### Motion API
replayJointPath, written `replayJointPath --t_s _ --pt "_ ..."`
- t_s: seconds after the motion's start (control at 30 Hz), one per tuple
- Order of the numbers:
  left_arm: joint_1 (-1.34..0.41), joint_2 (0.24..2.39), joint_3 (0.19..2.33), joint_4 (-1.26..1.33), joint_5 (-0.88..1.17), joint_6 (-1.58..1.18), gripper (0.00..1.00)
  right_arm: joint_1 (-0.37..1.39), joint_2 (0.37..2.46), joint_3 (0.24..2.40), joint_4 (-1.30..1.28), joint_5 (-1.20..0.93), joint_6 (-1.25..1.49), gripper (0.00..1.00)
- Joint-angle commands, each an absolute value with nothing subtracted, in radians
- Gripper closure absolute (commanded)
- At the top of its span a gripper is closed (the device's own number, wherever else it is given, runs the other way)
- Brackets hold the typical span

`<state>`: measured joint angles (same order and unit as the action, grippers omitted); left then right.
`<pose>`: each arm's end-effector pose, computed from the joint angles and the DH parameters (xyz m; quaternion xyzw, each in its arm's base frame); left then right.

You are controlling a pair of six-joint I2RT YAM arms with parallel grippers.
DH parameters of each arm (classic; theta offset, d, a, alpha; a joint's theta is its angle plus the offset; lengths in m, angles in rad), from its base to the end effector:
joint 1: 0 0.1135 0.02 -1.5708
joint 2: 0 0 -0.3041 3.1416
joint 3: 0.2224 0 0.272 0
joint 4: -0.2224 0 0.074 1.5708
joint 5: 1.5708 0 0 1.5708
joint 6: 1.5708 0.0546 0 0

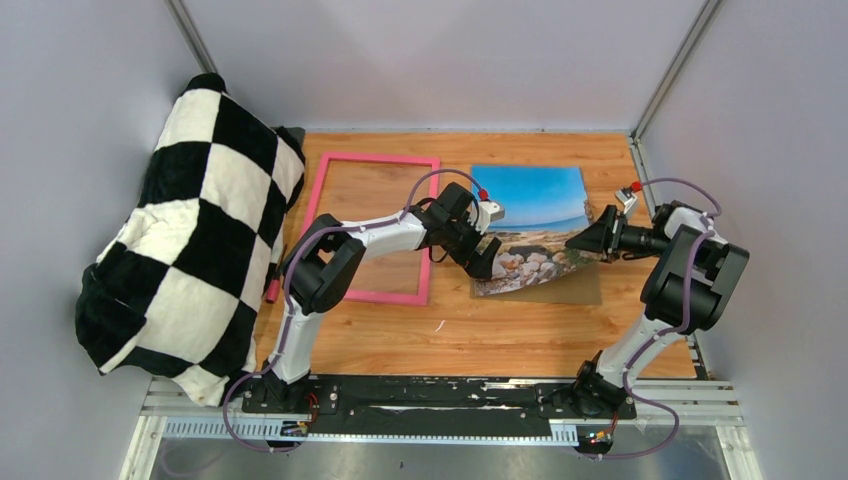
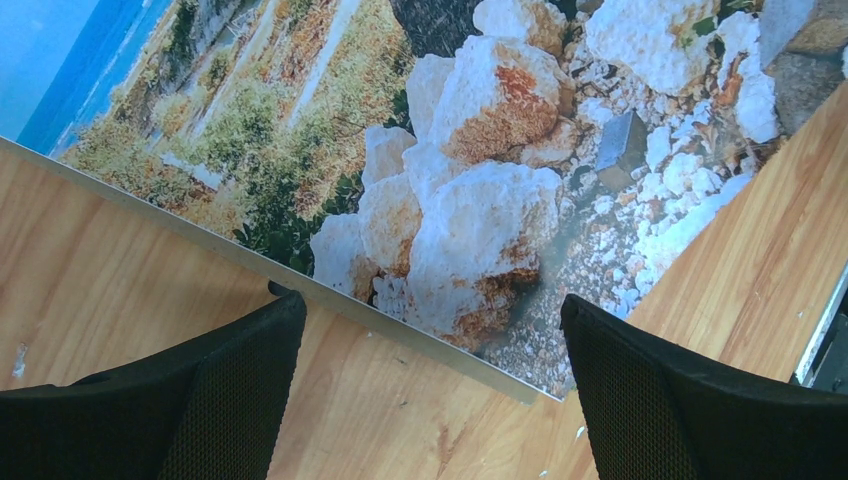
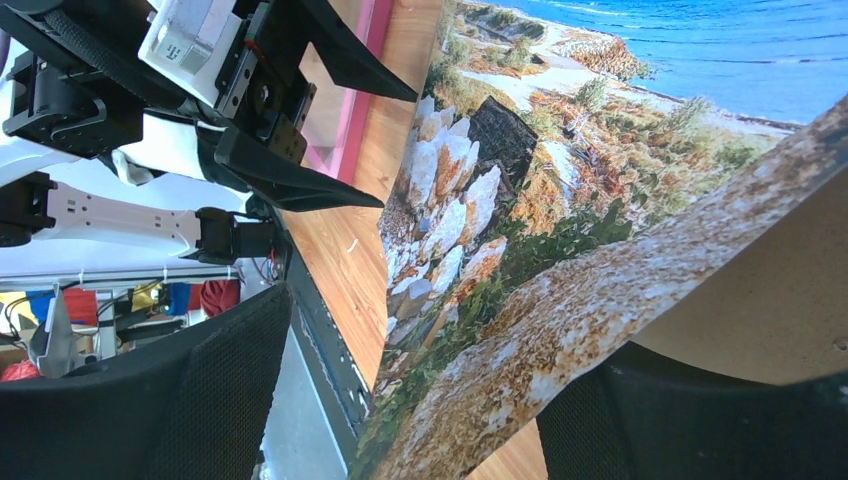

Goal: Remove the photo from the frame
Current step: Pick up the photo from the photo frame.

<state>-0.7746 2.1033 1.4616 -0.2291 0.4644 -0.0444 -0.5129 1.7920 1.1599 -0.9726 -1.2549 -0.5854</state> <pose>0.3416 -0.3686 0.1708 0.4001 0.8257 -0.3312 0.2200 0.3157 -0.1182 0.2109 -0.0194 0.8092 0.5078 0.2947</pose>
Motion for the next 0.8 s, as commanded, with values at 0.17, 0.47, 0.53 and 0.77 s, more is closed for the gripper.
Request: replayJointPath --t_s 0.17,0.47,0.53,0.77 --pt "-0.778 2.155 1.451 -0.278 0.472 -0.043 0.0 -0.508 1.859 1.194 -0.969 -1.171 -0.512 0.17" --pt "-0.775 2.131 1.453 -0.277 0.497 -0.028 0.0 -0.508 1.897 1.182 -0.909 -1.127 -0.433 0.59" --pt "-0.774 2.111 1.453 -0.272 0.511 -0.022 0.0 -0.508 1.882 1.178 -0.903 -1.126 -0.428 0.78" --pt "-0.763 1.994 1.465 -0.298 0.516 0.036 0.0 -0.508 1.804 1.175 -0.886 -1.127 -0.4 1.0"
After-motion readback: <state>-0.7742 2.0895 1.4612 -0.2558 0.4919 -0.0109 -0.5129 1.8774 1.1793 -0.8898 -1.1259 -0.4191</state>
